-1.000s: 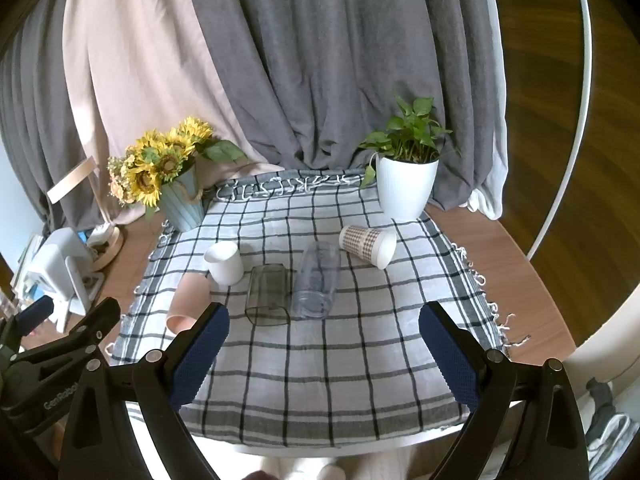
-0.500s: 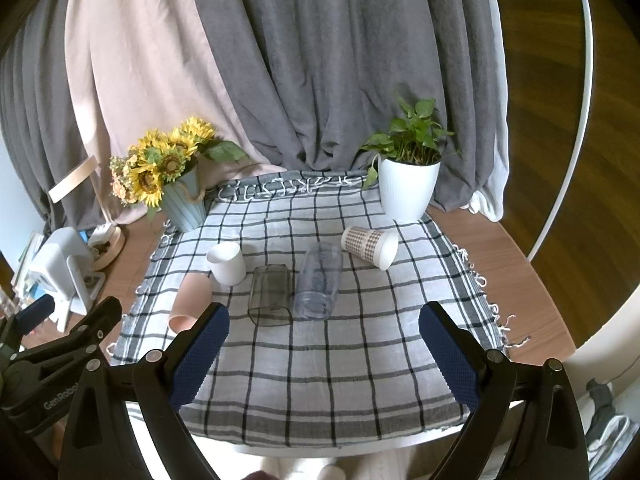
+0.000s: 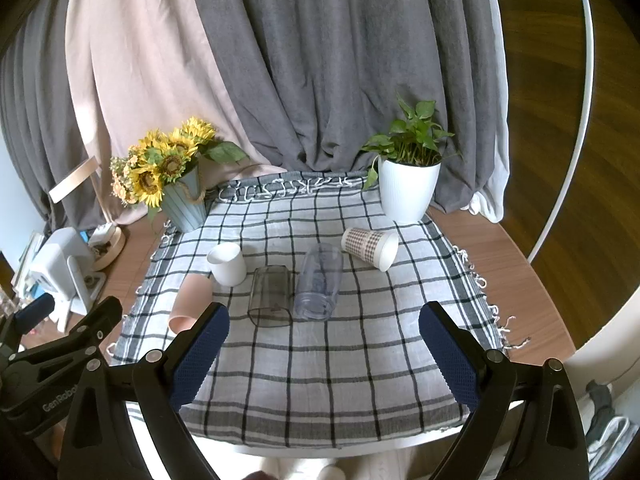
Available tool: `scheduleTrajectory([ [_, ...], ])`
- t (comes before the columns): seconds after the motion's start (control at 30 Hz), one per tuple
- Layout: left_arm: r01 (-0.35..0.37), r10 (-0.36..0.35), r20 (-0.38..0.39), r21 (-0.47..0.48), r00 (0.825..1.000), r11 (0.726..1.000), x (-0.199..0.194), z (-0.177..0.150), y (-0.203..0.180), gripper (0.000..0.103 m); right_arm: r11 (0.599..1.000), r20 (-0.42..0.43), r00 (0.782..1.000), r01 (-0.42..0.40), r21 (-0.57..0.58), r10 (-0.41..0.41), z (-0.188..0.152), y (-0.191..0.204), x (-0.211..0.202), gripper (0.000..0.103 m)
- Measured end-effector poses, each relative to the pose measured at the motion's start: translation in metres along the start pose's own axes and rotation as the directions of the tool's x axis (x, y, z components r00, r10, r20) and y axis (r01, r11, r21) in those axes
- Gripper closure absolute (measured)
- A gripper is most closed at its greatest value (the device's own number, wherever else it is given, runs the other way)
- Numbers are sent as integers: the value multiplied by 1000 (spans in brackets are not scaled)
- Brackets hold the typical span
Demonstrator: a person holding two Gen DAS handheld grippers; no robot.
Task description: Flip cup upside down
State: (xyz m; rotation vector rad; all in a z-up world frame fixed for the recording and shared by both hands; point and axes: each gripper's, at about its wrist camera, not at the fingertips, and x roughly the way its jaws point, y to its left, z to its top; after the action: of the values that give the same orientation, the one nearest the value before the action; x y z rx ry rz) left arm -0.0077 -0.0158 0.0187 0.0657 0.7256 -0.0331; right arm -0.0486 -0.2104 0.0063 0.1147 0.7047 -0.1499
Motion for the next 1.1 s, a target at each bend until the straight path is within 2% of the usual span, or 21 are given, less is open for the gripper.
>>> scheduleTrajectory([
  [1.1,6,-6,-18,3,1000,1000,4,0,-1,0,1000,-9,1000,1,-4,-1,-1,2,4,7],
])
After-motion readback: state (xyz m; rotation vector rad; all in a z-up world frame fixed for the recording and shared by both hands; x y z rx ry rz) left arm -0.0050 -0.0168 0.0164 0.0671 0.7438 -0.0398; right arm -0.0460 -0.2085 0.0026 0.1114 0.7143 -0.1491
